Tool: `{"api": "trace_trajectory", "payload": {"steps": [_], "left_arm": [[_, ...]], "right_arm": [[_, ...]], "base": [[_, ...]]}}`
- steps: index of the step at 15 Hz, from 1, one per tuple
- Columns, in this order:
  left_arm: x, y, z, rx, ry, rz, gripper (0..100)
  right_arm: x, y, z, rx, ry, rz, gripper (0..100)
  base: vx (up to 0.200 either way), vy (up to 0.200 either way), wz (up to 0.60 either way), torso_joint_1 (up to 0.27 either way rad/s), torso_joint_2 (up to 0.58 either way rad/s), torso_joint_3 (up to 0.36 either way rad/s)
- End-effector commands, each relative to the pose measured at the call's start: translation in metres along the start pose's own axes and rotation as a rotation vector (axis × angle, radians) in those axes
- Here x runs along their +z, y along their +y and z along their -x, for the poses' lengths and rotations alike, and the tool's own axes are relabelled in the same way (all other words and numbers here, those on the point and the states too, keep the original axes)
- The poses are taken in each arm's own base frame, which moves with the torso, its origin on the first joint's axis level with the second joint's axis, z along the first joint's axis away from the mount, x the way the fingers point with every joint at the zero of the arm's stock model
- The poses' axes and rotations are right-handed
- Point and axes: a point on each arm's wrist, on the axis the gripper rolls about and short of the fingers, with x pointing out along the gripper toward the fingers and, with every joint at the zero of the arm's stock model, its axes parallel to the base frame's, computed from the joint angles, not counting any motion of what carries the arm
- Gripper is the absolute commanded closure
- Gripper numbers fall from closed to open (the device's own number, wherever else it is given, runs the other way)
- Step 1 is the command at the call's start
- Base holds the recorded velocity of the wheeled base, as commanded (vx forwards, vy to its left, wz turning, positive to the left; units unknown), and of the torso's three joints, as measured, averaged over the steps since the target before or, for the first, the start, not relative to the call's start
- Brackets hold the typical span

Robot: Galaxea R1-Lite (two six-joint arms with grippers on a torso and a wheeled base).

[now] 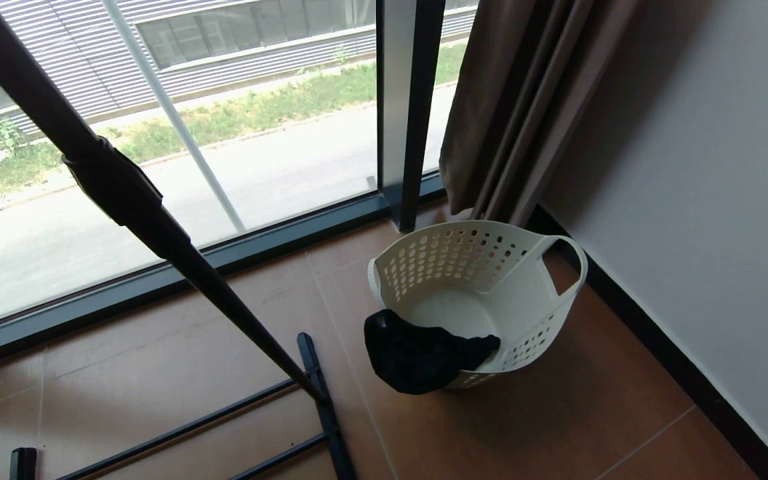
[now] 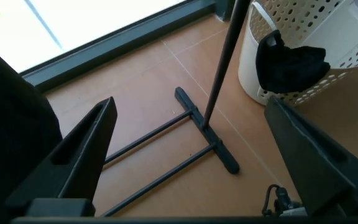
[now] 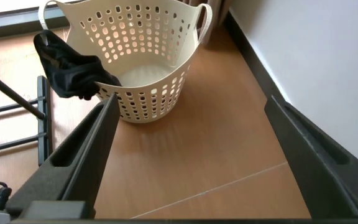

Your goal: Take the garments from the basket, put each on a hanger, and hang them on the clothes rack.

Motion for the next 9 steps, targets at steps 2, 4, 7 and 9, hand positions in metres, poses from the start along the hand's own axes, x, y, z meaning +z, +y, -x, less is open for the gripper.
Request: {"api": "trace_trajectory", "payload": {"steps": [2,4,7,9], "left_arm": [[-0.0001,0.0,-0.0001,0.0,0.002,0.001,0],[-0.0001,0.0,-0.0001,0.0,0.002,-0.001,0],[-0.0001,0.0,-0.0001,-0.001,0.002,0.001,0],[-0.0003,0.0,-0.0001,-0.002,0.004,0.001,0]], "right_arm": [[0.0,0.0,-0.0001,0.001,0.002,0.001,0],[0.0,0.0,-0.0001,0.001,0.002,0.001,0],[0.0,0.0,-0.0001,0.001,0.002,0.001,0],[0.0,0.0,-0.0001,0.001,0.002,0.001,0]], "base": [[0.0,0.0,0.0,0.0,0.0,-0.202],[0.0,0.0,0.0,-0.005,0.0,-0.198],[0.0,0.0,0.0,0.002,0.0,-0.198],[0.0,0.0,0.0,0.0,0.01,-0.2]]}}
